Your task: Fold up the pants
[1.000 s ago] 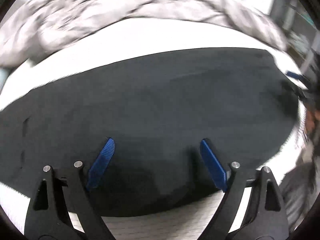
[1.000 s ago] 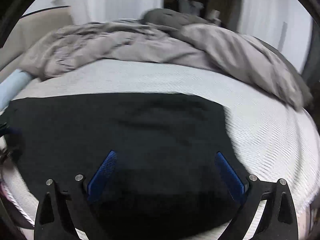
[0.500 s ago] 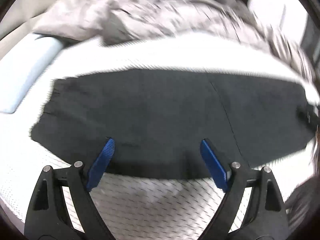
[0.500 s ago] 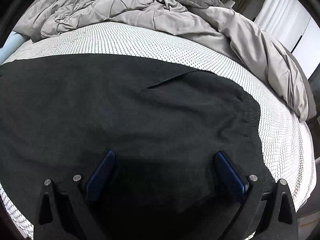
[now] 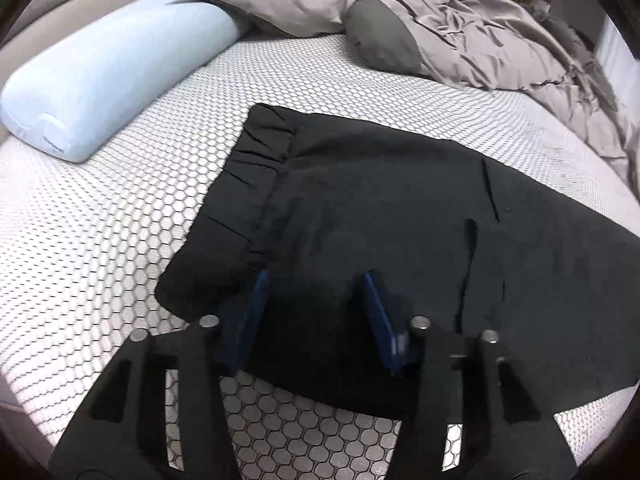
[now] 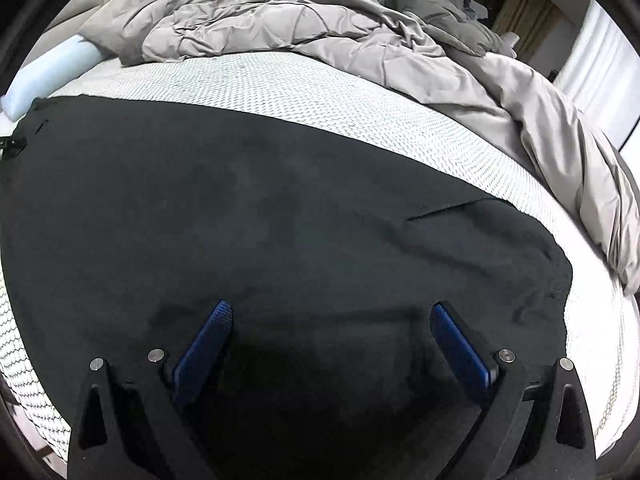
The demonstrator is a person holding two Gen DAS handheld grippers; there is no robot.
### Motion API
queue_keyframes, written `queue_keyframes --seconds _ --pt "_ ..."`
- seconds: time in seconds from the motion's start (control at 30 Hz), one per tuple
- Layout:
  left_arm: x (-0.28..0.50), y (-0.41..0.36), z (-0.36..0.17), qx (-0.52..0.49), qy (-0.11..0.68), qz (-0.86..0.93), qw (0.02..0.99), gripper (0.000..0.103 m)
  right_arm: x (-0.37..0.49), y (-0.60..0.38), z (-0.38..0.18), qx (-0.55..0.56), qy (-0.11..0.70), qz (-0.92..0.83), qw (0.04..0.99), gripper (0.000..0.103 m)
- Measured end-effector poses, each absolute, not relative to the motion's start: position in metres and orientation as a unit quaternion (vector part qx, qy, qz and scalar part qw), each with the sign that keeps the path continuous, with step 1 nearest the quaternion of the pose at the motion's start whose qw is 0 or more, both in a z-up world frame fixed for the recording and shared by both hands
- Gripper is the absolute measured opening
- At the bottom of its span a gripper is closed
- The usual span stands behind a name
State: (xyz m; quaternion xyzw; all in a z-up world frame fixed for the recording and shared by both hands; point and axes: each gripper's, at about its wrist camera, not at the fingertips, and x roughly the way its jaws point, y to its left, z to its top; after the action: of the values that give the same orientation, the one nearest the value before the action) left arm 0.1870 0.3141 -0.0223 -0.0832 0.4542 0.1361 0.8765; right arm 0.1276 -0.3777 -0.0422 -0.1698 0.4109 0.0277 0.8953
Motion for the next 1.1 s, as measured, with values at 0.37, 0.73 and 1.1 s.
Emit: queue_keyframes --seconds 0.37,0.73,1.1 --pt "0.239 0.277 -0.033 -0.024 0.472 0.135 0.871 0.044 0.129 -0.369 -0.034 -0.168 0.398 0.042 0.901 0.101" --pt "0.243 0.261 -0.004 -0.109 0.430 0.096 0.891 0.033 0.132 -0.381 -0.035 -0.151 0.407 0.025 0.900 0.101" --pt "0.267 0.260 -0.027 -0.130 0.456 0.229 0.850 0.048 0.132 -0.371 -0.041 -0.168 0.409 0.043 0.896 0.101"
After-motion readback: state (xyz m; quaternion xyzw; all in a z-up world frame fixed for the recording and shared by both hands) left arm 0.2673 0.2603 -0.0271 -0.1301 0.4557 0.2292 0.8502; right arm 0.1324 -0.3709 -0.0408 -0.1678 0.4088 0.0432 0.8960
